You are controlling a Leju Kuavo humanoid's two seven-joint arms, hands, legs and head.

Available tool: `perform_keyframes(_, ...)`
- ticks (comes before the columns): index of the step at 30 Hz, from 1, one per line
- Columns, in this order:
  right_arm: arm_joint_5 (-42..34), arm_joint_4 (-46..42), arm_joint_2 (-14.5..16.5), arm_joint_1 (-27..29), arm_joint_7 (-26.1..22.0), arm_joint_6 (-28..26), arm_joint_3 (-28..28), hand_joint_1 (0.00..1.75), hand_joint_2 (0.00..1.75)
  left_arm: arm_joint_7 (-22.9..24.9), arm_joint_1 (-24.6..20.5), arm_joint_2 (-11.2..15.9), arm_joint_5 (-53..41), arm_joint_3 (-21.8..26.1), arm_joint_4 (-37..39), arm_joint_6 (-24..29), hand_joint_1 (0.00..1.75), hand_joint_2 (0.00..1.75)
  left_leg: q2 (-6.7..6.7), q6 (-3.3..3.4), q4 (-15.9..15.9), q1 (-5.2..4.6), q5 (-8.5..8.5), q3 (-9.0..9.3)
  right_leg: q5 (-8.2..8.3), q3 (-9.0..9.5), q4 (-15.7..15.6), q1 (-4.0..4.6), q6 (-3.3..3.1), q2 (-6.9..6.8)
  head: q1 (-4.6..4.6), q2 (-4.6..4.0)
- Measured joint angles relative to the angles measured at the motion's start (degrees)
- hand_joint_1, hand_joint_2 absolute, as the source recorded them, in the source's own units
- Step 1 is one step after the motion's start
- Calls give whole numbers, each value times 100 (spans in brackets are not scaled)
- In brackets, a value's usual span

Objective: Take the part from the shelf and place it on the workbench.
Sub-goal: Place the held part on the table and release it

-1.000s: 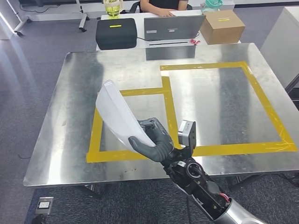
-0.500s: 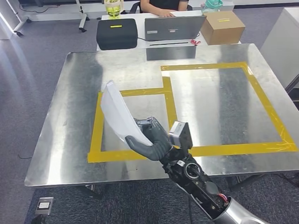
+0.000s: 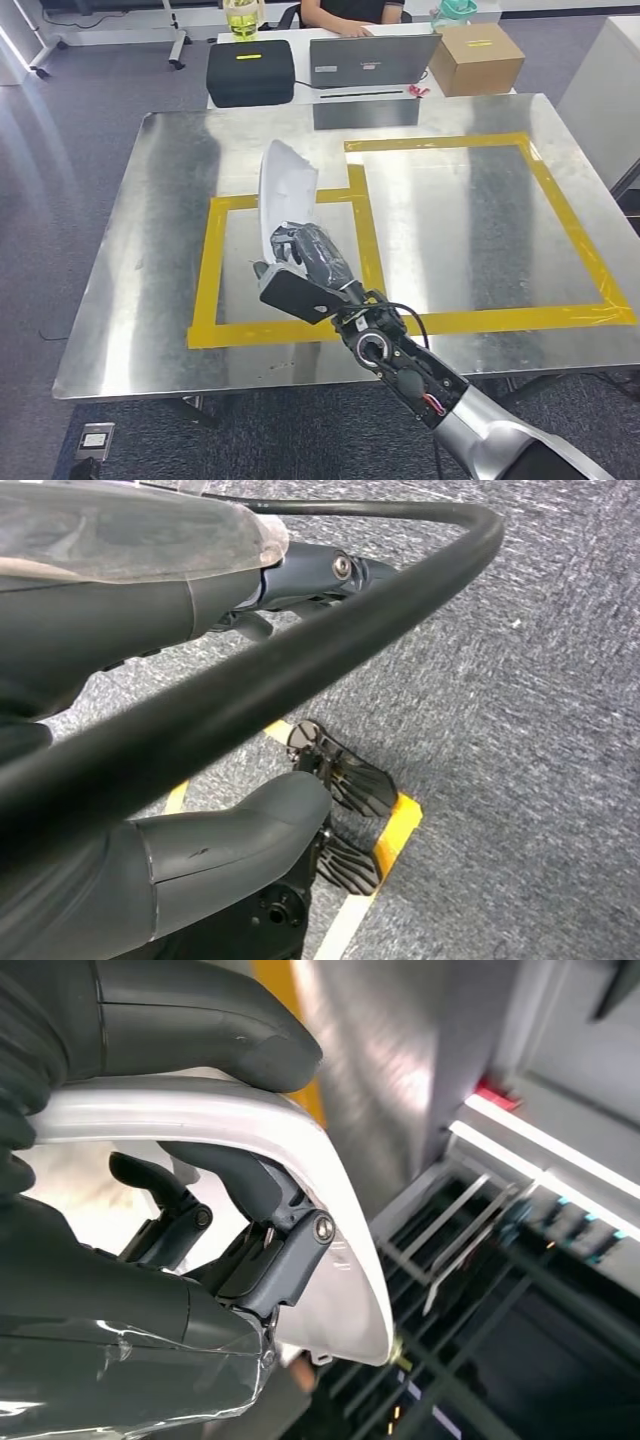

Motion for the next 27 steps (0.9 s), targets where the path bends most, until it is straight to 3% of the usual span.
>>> perform_keyframes(3, 680, 635, 141, -235, 305, -396, 34, 175, 175, -9, -3, 0, -15, 0, 0, -14, 0, 175, -3, 0, 0, 0, 0, 0, 0, 1, 0, 0, 0, -4, -1, 0)
perform_keyframes(6, 1356, 1245, 234, -417, 1009, -700, 73, 175, 175, -25, -3, 0, -20, -4, 0, -20, 0, 175, -4, 0, 1, -1, 0, 0, 0, 2, 0, -1, 0, -6, 1, 0)
perform_keyframes(9, 2003, 1778, 280, -531, 1973, -754, 115, 175, 175, -56, -2, 0, -39, -25, 0, -30, 0, 175, -4, 0, 1, -3, 0, 0, 0, 2, -1, -1, 1, -8, 7, 0)
perform_keyframes(14, 2518, 2608, 307, -645, 2818, -710, 187, 175, 175, -85, -12, 2, -116, -52, 0, -86, 0, 175, -3, 0, 2, -5, 0, 2, 1, 0, -2, -2, 3, -5, 12, 0)
perform_keyframes(19, 2548, 3060, 266, -634, 2908, -664, 148, 175, 175, -84, -30, 4, -169, -75, 0, -130, 0, 175, 2, 0, 2, -6, -1, 3, 1, -3, -3, -3, 3, 2, 14, 0)
perform_keyframes(27, 2462, 3480, 199, -552, 2523, -633, -75, 175, 175, -91, -68, 4, -313, -163, 0, -144, 0, 175, 7, 0, 2, -6, -1, 11, 2, 3, -4, -2, 3, 7, 8, 0)
